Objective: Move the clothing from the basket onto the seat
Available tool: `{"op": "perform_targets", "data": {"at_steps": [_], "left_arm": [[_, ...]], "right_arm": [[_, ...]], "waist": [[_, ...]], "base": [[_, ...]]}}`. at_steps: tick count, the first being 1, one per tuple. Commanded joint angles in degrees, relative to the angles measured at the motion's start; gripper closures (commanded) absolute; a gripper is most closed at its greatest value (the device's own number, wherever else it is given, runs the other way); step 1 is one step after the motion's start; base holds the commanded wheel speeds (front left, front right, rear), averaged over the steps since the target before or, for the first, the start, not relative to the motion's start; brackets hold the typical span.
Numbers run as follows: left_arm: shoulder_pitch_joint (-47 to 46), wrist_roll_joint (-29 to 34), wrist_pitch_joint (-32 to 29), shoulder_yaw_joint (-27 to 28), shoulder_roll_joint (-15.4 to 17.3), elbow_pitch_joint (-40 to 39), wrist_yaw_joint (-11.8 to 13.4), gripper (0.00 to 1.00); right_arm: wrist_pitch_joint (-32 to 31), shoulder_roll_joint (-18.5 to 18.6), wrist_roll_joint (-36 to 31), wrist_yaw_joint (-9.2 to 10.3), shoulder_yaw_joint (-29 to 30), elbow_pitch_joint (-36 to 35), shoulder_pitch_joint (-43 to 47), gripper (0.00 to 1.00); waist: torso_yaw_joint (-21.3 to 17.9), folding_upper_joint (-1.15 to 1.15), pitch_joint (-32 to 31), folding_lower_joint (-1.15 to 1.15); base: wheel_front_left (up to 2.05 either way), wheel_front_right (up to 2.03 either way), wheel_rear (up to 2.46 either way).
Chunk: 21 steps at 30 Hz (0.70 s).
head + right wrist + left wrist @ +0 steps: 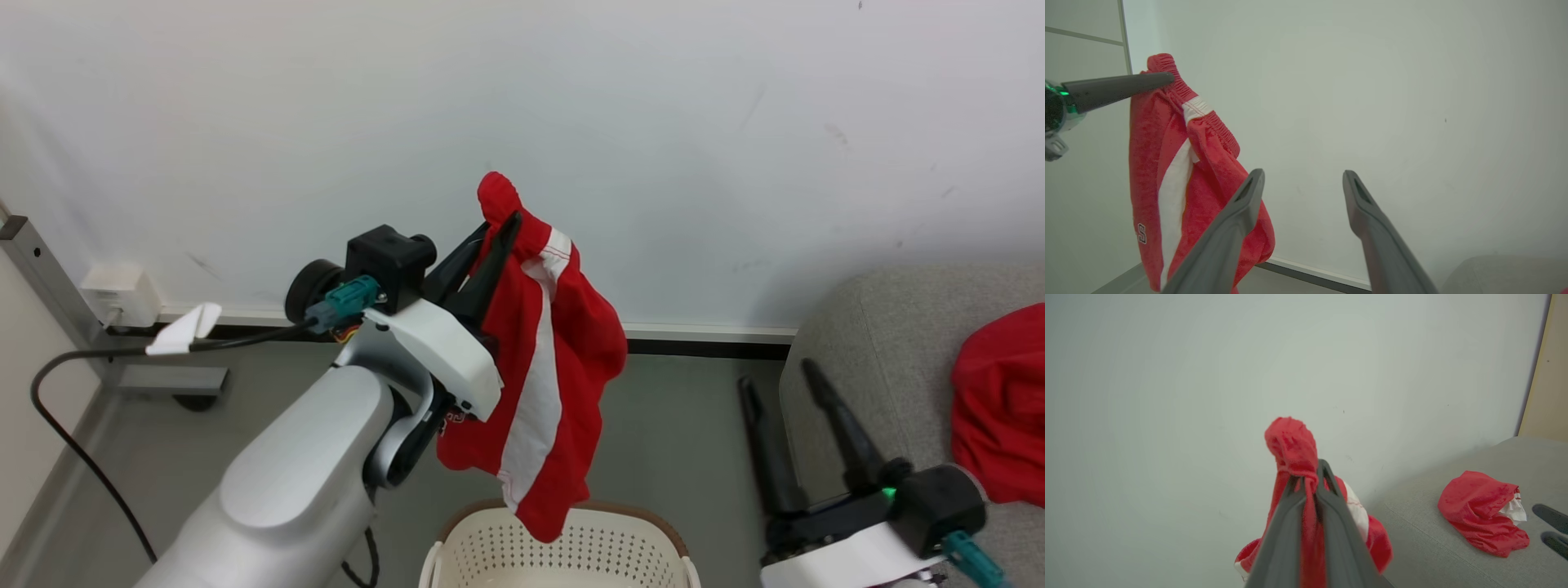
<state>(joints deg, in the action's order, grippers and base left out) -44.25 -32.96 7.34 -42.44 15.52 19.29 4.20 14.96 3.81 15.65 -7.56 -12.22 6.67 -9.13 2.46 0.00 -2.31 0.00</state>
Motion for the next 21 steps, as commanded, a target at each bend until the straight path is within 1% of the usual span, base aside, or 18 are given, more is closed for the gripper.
{"op": "perform_targets", "data": {"at_steps": [1, 4, 7, 14, 18, 21], "left_arm": [[0.7, 0.0, -0.2, 0.1, 0.5, -0.6, 0.4, 1.0], [0.8, -0.1, -0.7, -0.1, 0.4, -1.9, 0.6, 1.0], [1.0, -1.1, -1.1, -0.2, -0.2, -3.2, 0.3, 1.0], [0.8, -0.6, -1.8, -1.6, -0.7, -5.1, 0.3, 1.0], [1.3, -0.1, -2.0, -2.6, -1.3, -6.1, 0.4, 1.0], [1.5, -0.1, -2.3, -3.4, -1.5, -7.1, 0.3, 1.0]], "right_arm": [[0.1, 0.7, 0.5, 0.14, -0.6, 0.4, 0.0, 0.0], [0.1, 0.9, 1.3, 0.14, -5.5, 1.7, -0.9, 0.0], [0.1, 1.1, 2.3, 0.14, -10.3, 3.0, -2.2, 0.0], [0.1, 0.5, 4.9, 0.14, -19.6, 7.4, -5.4, 0.0], [0.1, -0.3, 5.5, 0.14, -21.6, 11.8, -7.6, 0.0], [0.1, -0.9, 5.7, 0.14, -21.9, 15.2, -9.3, 0.0]], "waist": [[0.0, 0.0, 0.0, 0.0], [0.1, 0.0, -0.1, 0.0], [0.4, 0.0, -0.2, 0.0], [2.2, 0.0, -0.9, 0.0], [3.6, 0.0, -1.2, 0.0], [4.9, 0.0, -1.3, 0.0]], "base": [[0.0, 0.0, 0.0], [0.0, 0.0, 0.0], [0.0, 0.0, 0.0], [0.0, 0.0, 0.0], [0.0, 0.0, 0.0], [0.0, 0.0, 0.0]]}}
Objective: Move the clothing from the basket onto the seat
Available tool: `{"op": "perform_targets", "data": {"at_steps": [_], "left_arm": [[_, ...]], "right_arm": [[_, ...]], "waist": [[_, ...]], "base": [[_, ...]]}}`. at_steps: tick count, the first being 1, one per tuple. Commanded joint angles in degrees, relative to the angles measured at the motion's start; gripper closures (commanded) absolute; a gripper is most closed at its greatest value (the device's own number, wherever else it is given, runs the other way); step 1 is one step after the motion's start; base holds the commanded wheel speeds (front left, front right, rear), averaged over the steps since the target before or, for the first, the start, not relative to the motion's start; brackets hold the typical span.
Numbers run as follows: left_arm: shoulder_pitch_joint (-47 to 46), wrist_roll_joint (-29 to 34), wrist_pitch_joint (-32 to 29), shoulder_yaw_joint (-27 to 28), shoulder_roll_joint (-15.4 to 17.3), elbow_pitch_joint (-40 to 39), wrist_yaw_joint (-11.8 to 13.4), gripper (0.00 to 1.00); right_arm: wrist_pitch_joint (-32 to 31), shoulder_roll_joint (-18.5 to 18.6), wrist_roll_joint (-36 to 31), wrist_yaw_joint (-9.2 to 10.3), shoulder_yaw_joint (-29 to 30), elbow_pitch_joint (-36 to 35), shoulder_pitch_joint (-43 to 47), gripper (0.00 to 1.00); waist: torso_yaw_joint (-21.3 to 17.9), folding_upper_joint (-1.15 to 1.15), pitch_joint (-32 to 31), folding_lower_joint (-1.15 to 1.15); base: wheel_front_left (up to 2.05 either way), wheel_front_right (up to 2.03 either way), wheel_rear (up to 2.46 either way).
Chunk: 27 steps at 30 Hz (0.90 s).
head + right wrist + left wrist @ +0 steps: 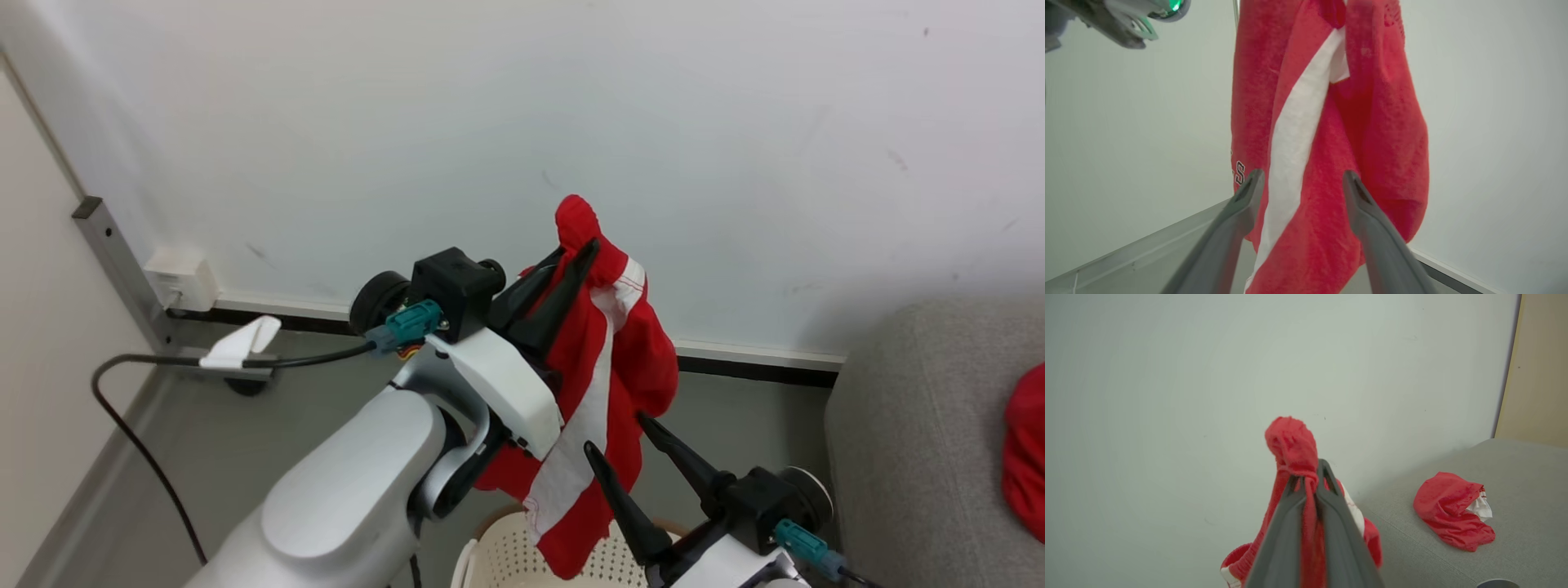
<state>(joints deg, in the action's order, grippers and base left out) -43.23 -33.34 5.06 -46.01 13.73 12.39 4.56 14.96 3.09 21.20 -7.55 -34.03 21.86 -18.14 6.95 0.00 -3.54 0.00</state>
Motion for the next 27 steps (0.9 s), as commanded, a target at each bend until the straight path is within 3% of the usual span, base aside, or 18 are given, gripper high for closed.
{"op": "perform_targets", "data": {"at_steps": [1, 5, 20, 21, 22, 23, 27], "left_arm": [[0.6, 0.2, -0.2, -0.1, 0.1, -0.6, -0.2, 1.0], [0.9, 0.4, -0.7, -1.4, -0.7, -2.2, -0.3, 1.0], [2.7, -0.7, -3.3, -5.3, -2.8, -8.6, -0.7, 1.0], [2.8, -0.8, -3.3, -5.3, -2.7, -8.8, -0.5, 1.0], [3.0, -0.9, -3.3, -5.2, -2.5, -8.8, -0.4, 1.0], [3.1, -0.9, -3.3, -5.1, -2.4, -8.8, -0.1, 1.0], [3.4, -1.2, -2.9, -4.4, -1.7, -8.2, 0.6, 1.0]], "right_arm": [[0.1, -0.2, 0.1, 0.13, -0.1, 1.1, -0.8, 0.0], [0.1, -0.3, -1.2, 0.13, 0.0, 5.5, -2.6, 0.0], [0.1, -0.3, 3.8, 0.13, -2.5, 16.1, -8.1, 0.01], [0.1, -0.2, 4.2, 0.13, -2.7, 16.5, -8.5, 0.45], [0.1, -0.2, 4.6, 0.13, -2.9, 16.8, -8.8, 0.69], [0.1, -0.2, 5.0, 0.13, -3.1, 17.0, -8.9, 1.0], [0.1, -0.2, 5.6, 0.13, -3.7, 17.1, -9.2, 1.0]], "waist": [[0.9, 0.0, -0.1, 0.0], [3.0, 0.0, 0.1, 0.0], [8.5, 0.0, 0.3, 0.0], [8.7, 0.0, 0.3, 0.0], [8.8, 0.0, 0.3, 0.0], [8.8, 0.0, 0.2, 0.0], [8.5, 0.0, 0.2, 0.0]], "base": [[0.0, 0.0, 0.0], [0.0, 0.0, 0.0], [0.0, 0.0, 0.0], [0.0, 0.0, 0.0], [0.0, 0.0, 0.0], [0.0, 0.0, 0.0], [0.0, 0.0, 0.0]]}}
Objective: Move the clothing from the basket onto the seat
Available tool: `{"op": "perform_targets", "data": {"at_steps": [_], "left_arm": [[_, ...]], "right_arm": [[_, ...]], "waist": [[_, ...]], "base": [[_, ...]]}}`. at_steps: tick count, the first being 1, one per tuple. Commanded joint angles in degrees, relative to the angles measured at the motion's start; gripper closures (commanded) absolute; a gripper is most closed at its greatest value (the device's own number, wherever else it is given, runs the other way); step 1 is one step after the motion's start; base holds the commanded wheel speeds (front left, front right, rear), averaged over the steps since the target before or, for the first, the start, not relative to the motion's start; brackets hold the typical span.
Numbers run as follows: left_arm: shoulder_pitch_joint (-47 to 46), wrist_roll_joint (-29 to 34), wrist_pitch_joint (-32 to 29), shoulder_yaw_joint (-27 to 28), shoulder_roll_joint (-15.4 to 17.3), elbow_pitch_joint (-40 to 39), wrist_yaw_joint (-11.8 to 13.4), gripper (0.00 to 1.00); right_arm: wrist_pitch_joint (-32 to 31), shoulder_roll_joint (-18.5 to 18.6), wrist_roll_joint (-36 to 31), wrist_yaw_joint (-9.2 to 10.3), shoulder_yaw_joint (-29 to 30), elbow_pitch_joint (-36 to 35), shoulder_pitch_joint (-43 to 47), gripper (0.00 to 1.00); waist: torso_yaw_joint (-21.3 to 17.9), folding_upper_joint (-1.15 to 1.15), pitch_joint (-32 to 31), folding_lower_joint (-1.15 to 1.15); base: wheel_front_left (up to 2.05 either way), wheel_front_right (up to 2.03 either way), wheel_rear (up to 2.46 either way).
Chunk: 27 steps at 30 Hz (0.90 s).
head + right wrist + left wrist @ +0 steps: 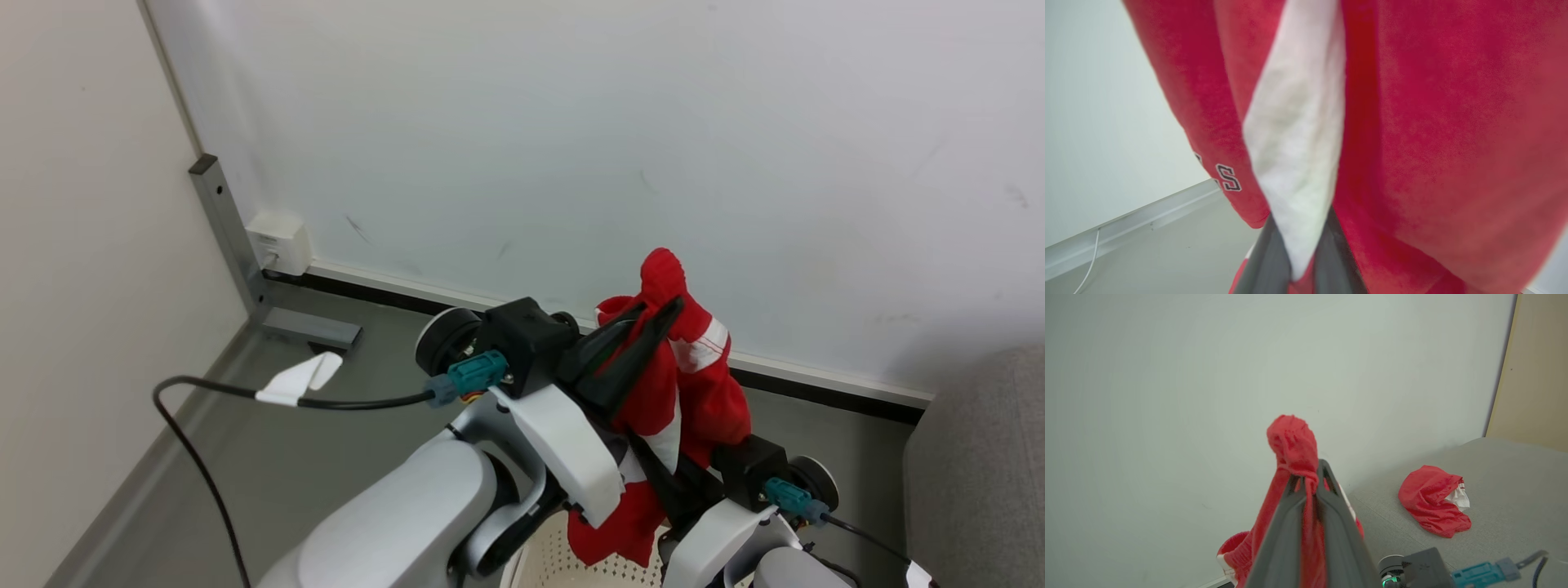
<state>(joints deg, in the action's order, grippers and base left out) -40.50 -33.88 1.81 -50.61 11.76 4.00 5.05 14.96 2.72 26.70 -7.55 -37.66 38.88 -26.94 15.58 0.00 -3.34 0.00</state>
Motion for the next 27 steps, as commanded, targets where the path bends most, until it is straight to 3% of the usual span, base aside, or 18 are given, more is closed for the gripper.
{"op": "perform_targets", "data": {"at_steps": [1, 9, 18, 24, 25, 27], "left_arm": [[0.8, -0.9, 0.4, 0.4, 0.5, 0.4, 0.3, 1.0], [1.8, -1.3, 1.9, 1.7, 1.6, 3.0, 1.0, 1.0], [4.2, -2.6, 2.8, 1.2, 1.5, 4.7, 1.1, 1.0], [5.4, -2.9, 3.4, 0.8, 1.2, 6.1, 1.1, 1.0], [5.6, -2.9, 3.6, 0.8, 1.3, 6.3, 1.1, 0.88], [5.9, -2.9, 3.8, 0.4, 1.3, 6.7, 0.9, 0.55]], "right_arm": [[0.1, 0.1, 0.2, 0.13, -0.1, 0.0, -0.3, 1.0], [0.1, 0.1, -1.4, 0.13, 3.2, -2.2, 1.5, 1.0], [0.1, 0.4, -5.8, 0.13, 14.5, -9.3, 4.5, 1.0], [0.1, 1.1, -8.2, 0.13, 19.0, -12.5, 6.0, 1.0], [0.1, 1.3, -8.6, 0.13, 19.6, -13.1, 6.2, 1.0], [0.1, 1.6, -8.8, 0.13, 20.9, -14.3, 6.2, 1.0]], "waist": [[-0.4, 0.0, 0.0, 0.0], [-2.6, 0.0, 0.1, 0.0], [-4.2, 0.0, 0.4, 0.0], [-5.2, 0.0, 0.7, 0.0], [-5.5, 0.0, 0.7, 0.0], [-6.2, 0.0, 0.9, 0.0]], "base": [[0.0, 0.0, 0.0], [0.0, 0.0, 0.0], [0.0, 0.0, 0.0], [0.0, 0.0, 0.0], [0.0, 0.0, 0.0], [0.0, 0.0, 0.0]]}}
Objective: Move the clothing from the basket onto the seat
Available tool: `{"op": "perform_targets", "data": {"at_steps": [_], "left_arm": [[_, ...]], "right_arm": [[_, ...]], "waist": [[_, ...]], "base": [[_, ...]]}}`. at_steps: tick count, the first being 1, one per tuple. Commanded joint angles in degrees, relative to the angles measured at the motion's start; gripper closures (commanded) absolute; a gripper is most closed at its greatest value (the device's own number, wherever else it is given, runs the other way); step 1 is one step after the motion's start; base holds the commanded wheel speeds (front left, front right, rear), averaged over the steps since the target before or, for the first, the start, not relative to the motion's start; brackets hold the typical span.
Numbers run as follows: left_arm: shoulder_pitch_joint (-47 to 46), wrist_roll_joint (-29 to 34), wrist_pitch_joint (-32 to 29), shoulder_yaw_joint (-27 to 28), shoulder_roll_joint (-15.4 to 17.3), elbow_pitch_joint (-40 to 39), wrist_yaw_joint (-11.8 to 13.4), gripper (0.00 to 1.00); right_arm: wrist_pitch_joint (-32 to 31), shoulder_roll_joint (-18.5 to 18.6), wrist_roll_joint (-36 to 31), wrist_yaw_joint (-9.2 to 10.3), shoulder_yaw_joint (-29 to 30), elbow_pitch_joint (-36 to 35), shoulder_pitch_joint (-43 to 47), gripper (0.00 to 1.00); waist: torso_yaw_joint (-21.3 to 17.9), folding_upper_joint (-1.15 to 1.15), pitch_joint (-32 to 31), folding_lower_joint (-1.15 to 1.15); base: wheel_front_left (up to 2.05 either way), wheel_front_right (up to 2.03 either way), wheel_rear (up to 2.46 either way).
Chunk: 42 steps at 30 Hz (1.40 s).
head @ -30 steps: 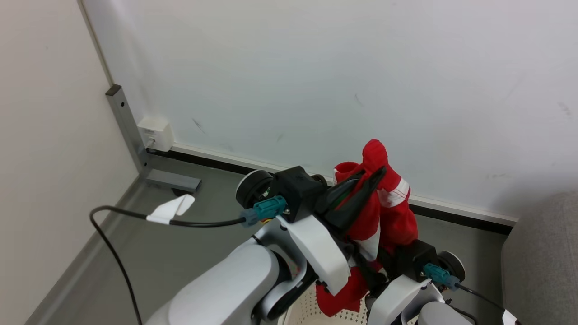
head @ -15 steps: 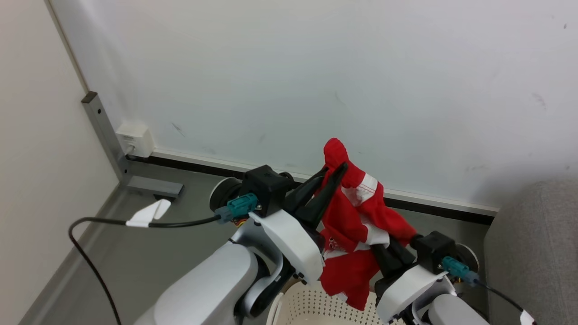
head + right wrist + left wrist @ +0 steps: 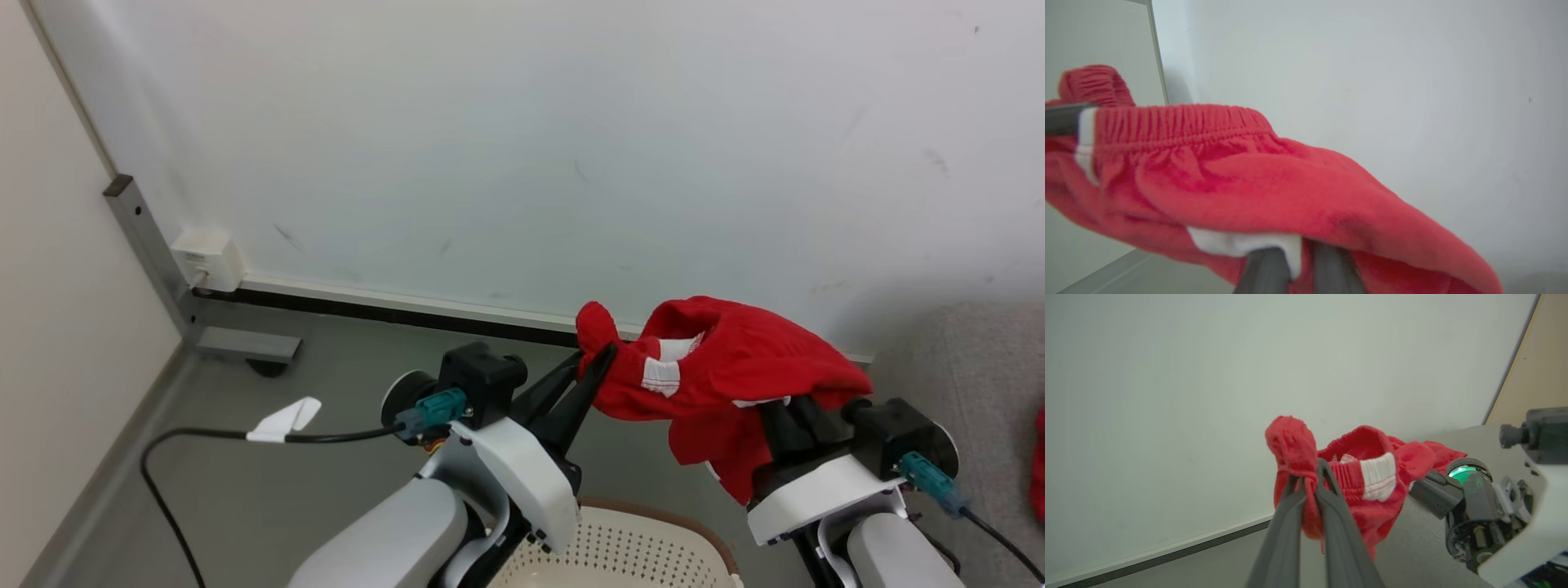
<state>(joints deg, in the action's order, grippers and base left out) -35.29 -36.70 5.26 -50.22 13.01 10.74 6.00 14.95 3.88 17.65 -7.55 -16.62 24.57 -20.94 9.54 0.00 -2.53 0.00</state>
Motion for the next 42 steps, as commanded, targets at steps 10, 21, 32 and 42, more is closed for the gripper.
{"op": "perform_targets", "data": {"at_steps": [10, 21, 32, 42], "left_arm": [[2.1, -0.3, 1.7, -0.7, 0.7, 0.9, -0.8, 0.0], [2.5, 1.3, 3.6, -2.1, 1.2, 1.5, -1.1, 0.0], [1.6, 3.4, 5.8, -3.4, 1.4, 3.1, -1.0, 0.0], [1.0, 4.6, 7.5, -3.8, 1.2, 4.5, -1.1, 0.0]], "right_arm": [[0.1, 2.7, -3.2, 0.13, 3.8, -3.8, 0.7, 1.0], [0.1, 5.3, -3.6, 0.13, 7.4, -7.2, 0.7, 1.0], [0.1, 7.1, -2.4, 0.13, 9.4, -11.1, 1.8, 1.0], [0.1, 7.0, -2.9, 0.13, 10.9, -13.8, 3.0, 1.0]], "waist": [[-5.6, 0.0, 1.2, 0.0], [-15.2, 0.0, 2.9, 0.0], [-26.1, 0.0, 4.8, 0.0], [-32.7, 0.0, 6.1, 0.0]], "base": [[0.0, 0.0, 0.0], [0.0, 0.0, 0.0], [0.0, 0.0, 0.0], [0.0, 0.0, 0.0]]}}
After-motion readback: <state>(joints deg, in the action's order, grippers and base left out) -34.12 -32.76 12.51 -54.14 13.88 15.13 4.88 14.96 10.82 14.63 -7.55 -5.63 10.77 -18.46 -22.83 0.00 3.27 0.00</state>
